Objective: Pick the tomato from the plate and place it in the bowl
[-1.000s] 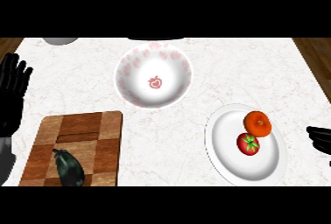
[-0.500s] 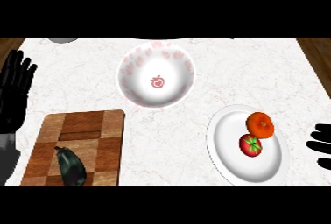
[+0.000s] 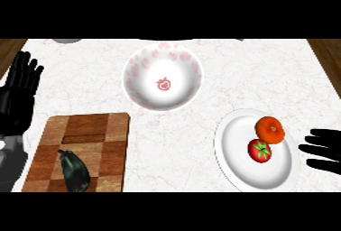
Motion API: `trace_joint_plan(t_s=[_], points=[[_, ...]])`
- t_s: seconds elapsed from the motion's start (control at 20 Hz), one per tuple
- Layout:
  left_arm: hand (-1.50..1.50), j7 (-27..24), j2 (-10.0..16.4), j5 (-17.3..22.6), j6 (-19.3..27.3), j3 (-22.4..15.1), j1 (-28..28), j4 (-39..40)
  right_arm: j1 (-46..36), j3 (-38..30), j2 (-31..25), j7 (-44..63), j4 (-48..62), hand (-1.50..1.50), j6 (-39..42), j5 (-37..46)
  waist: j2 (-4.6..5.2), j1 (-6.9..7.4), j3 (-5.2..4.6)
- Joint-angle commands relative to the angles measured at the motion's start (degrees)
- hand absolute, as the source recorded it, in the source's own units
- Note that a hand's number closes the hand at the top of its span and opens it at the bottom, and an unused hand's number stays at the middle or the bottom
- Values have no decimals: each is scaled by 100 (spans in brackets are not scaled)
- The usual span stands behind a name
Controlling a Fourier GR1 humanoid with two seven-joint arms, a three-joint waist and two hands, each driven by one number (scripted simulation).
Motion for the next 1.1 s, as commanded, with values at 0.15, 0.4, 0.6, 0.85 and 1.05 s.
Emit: trace_joint_plan(t_s=[0.15, 0.4, 0.6, 0.85, 1.05], points=[[0, 139, -207, -275, 85, -64, 230, -463, -871, 1013, 923, 330, 435, -150, 430, 805, 5, 87, 1], [0, 377, -20, -46, -311, 372, -64, -225, -1016, 1109, 1230, -169, 1341, -150, 249, 1364, 3, 33, 1], [0, 627, -71, -265, -150, 354, 232, -745, -1082, 1266, 1721, -133, 1682, -150, 37, 1742, -11, 39, 3], [0, 238, -403, -558, -292, 284, -226, 102, -1808, 1240, 2068, -510, 2529, -150, 130, 2029, 7, 2, 1], [0, 365, -556, -753, -142, 171, 19, -290, -1864, 1506, 2399, -513, 2507, -150, 179, 2141, -1, 16, 1]])
